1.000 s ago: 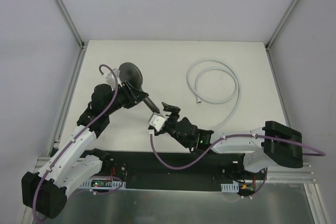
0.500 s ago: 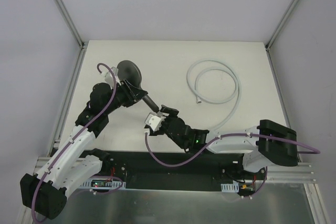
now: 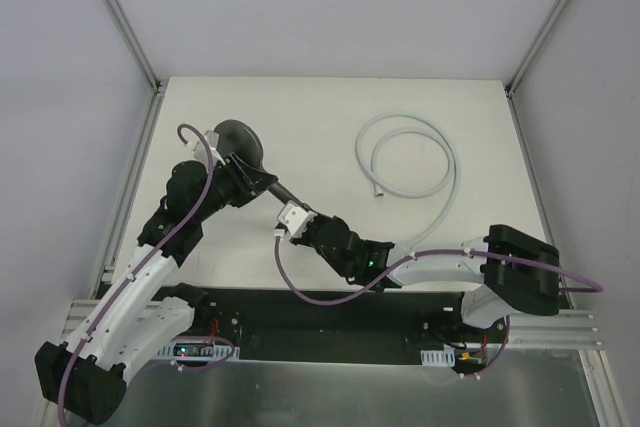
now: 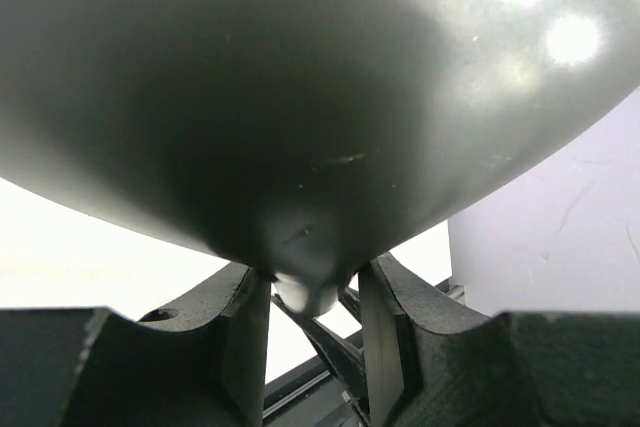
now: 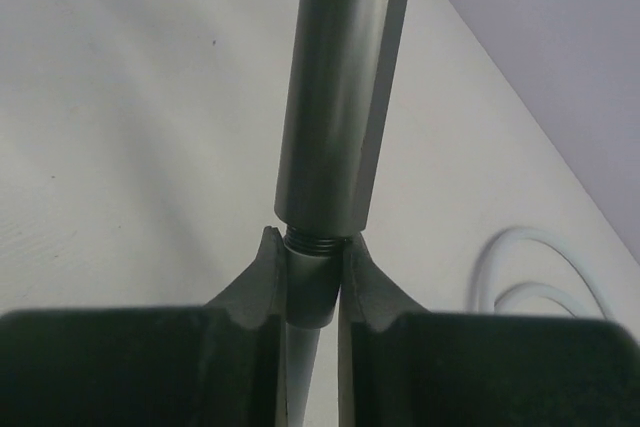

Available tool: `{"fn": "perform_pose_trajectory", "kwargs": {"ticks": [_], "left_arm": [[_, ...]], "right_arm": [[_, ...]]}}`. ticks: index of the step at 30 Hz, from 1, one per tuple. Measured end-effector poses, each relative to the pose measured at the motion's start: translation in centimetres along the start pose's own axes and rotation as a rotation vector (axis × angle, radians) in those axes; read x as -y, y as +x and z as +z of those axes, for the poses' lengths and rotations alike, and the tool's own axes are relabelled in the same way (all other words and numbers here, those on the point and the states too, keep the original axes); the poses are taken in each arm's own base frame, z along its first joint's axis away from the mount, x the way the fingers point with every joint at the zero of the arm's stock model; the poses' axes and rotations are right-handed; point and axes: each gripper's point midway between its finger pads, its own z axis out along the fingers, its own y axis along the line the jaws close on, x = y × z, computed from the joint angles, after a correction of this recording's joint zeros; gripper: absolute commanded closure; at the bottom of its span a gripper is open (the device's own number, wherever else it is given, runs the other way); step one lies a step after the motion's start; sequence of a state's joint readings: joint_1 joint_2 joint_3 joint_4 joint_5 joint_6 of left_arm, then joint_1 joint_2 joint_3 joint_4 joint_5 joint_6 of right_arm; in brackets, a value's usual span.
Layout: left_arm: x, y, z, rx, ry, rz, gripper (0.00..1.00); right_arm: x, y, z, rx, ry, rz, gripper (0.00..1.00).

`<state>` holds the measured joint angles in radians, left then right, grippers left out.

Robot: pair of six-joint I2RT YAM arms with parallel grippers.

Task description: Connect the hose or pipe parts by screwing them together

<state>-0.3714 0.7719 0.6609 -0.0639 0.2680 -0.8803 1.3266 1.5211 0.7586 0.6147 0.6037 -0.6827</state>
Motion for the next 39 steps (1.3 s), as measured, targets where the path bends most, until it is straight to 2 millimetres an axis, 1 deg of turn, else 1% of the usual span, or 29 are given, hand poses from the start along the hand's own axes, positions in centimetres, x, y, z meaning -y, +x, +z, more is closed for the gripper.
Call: {"fn": "perform_pose_trajectory", "kwargs": {"ticks": [4,6,10,13,16,20,22,23,24,25,26,27,29,30,31,32,34,36,39], "left_arm": [[0.3,0.0,-0.2,0.003,0.013,0.005,1.0],[0.8,0.1,-0.1,0.002,0.057,0.017,1.0],[1.9,0.5,0.3,0.015,0.192,0.068,1.0],[2.3,1.2,0.4,0.019,0.28,0.118,1.0],[2.8,1.7,0.3,0.037,0.371,0.168,1.0],[3.8,2.2,-0.4,0.068,0.5,0.233,1.0],[4.3,2.2,-0.5,0.075,0.539,0.262,1.0],[4.5,2.3,-0.6,0.077,0.556,0.272,1.0],[4.7,2.3,-0.6,0.077,0.565,0.278,1.0],[4.8,2.3,-0.7,0.075,0.573,0.283,1.0],[4.9,2.4,-0.7,0.072,0.576,0.285,1.0],[4.8,2.4,-0.7,0.066,0.574,0.285,1.0],[4.7,2.5,-0.5,0.052,0.556,0.282,1.0],[4.7,2.4,-0.4,0.05,0.544,0.279,1.0],[4.6,2.3,-0.3,0.043,0.525,0.269,1.0],[4.3,1.7,0.1,0.05,0.466,0.242,1.0],[4.2,1.3,0.2,0.057,0.436,0.227,1.0],[3.9,0.7,0.4,0.059,0.379,0.189,1.0],[3.3,-0.2,0.7,0.068,0.283,0.131,1.0]], "right_arm": [[0.3,-0.1,-0.1,0.033,-0.054,0.078,0.99],[0.7,-0.2,-0.3,0.062,-0.106,0.142,0.99],[1.6,0.1,-0.8,0.126,-0.242,0.287,0.99],[1.7,0.4,-1.4,0.165,-0.35,0.379,0.99],[1.6,0.5,-2.0,0.195,-0.451,0.463,0.99],[1.7,-0.2,-2.9,0.266,-0.586,0.593,0.99],[1.7,-0.4,-3.1,0.291,-0.638,0.647,0.93],[1.8,-0.6,-3.3,0.305,-0.663,0.673,0.86],[1.9,-0.7,-3.4,0.318,-0.682,0.692,0.71],[1.9,-0.7,-3.6,0.324,-0.696,0.707,0.66],[1.8,-0.7,-3.7,0.323,-0.702,0.717,0.59],[1.8,-0.7,-3.8,0.32,-0.705,0.727,0.44],[2.0,-0.7,-3.8,0.308,-0.688,0.74,0.31],[2.3,-0.6,-3.8,0.297,-0.657,0.734,0.22],[2.6,-0.5,-3.9,0.293,-0.625,0.719,0.2],[3.3,-1.1,-4.3,0.301,-0.541,0.674,0.16],[3.6,-1.5,-4.4,0.312,-0.502,0.64,0.08],[3.8,-1.8,-4.6,0.307,-0.413,0.575,0.07],[3.0,-1.6,-4.7,0.273,-0.298,0.45,0.07]]}}
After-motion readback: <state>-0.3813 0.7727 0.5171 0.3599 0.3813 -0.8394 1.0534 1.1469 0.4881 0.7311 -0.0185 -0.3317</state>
